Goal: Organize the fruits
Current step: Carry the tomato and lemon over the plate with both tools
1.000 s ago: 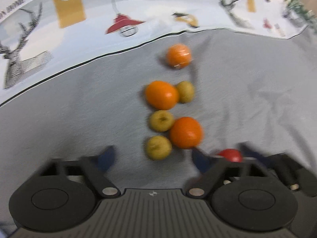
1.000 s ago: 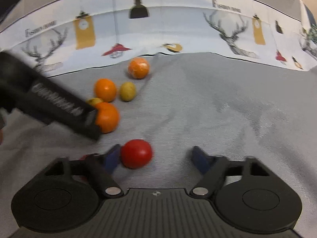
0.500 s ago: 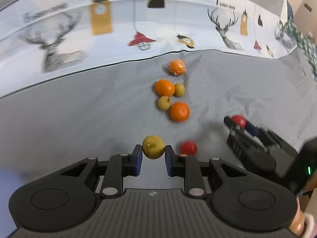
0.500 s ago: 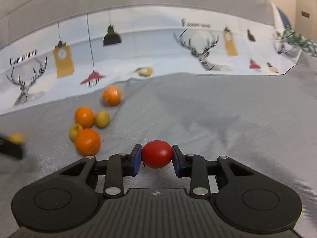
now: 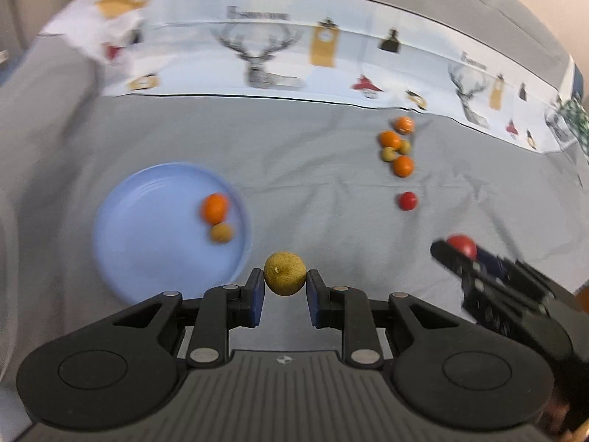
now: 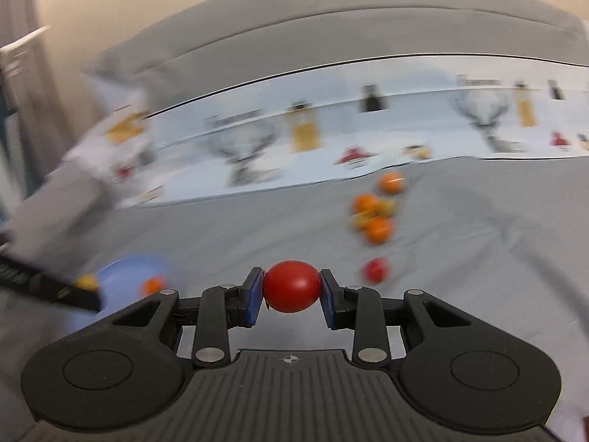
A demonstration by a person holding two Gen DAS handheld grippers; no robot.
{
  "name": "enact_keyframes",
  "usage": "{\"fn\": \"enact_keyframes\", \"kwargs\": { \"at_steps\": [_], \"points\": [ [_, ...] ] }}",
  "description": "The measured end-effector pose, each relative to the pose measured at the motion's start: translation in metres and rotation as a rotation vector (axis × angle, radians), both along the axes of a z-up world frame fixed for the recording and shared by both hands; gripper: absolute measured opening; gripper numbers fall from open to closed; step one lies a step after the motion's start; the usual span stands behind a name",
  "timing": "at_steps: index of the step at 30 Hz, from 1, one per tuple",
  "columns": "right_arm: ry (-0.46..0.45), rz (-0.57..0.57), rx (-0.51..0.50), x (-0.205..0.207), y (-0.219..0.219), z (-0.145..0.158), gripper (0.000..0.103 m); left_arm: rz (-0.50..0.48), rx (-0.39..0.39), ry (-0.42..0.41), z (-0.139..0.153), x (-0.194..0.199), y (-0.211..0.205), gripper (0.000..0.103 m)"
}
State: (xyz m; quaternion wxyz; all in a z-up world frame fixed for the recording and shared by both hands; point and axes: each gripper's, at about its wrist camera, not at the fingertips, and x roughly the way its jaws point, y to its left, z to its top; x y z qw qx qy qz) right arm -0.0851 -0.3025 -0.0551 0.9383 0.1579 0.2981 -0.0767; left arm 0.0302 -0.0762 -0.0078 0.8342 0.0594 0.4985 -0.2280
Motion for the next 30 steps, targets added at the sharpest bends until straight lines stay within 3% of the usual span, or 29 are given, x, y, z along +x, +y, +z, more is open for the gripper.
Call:
{"fn": "enact_keyframes", "kwargs": {
  "at_steps": [6,13,30],
  "points": [
    [-0.008,0.179,-0.024,-0.026,0.079,0.032,0.034,0.087,-0.025,-0.047,0.017,-0.035,0.069,0.027],
    [-0.012,0.289,-0.076,-0.044,0.134,0.052,0.034,0.158,-0.07,-0.074,0.021,-0.061,0.119,0.027],
    [-0.013,0.334,-0.158,-0.051,0.162,0.062,0.034,0.201,-0.128,-0.087,0.023,-0.062,0.145,0.027]
  ]
}}
